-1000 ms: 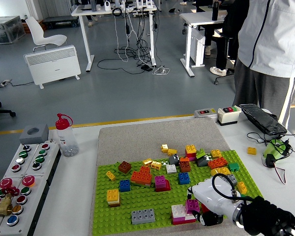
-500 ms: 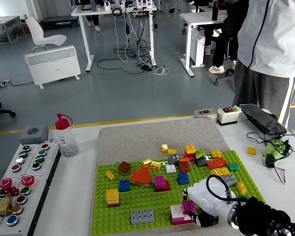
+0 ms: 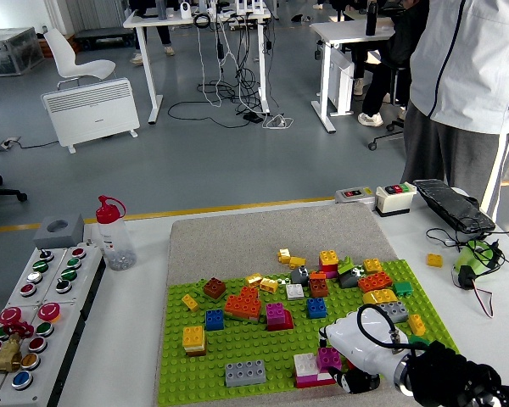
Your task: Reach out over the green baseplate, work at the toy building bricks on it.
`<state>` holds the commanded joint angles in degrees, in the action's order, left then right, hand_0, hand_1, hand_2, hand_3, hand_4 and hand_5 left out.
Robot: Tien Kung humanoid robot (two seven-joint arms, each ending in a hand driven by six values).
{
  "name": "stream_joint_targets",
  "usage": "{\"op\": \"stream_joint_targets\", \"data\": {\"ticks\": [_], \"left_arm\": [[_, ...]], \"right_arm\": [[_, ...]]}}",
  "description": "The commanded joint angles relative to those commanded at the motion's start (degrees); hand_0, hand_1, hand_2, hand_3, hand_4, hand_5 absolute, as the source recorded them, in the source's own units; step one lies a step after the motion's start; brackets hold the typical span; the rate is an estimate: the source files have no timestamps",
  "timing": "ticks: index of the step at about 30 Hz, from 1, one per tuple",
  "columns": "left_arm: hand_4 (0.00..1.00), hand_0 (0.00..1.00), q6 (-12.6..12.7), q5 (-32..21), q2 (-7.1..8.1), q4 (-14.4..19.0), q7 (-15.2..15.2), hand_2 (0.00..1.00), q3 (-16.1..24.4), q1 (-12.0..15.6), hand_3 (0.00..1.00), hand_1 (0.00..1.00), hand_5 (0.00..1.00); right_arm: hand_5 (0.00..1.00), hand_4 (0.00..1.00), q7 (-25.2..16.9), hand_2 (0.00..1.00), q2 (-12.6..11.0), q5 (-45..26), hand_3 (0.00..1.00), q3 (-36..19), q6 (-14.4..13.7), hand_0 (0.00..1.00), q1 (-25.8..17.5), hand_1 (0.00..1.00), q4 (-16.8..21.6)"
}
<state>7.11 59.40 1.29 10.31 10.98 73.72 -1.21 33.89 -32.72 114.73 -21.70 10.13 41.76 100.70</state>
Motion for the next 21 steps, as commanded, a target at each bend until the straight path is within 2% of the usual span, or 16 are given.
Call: {"op": "stream_joint_targets", "data": {"ticks": [21], "left_arm": [[0.479, 0.728, 0.0, -0.2, 0.01, 0.0, -0.1, 0.789, -0.2, 0.1, 0.674, 0.776, 0.998]], "right_arm": [[0.275, 0.557, 0.0, 0.577, 0.7, 0.1, 0.604, 1.3, 0.0, 0.127, 0.6, 0.32, -0.9]]}}
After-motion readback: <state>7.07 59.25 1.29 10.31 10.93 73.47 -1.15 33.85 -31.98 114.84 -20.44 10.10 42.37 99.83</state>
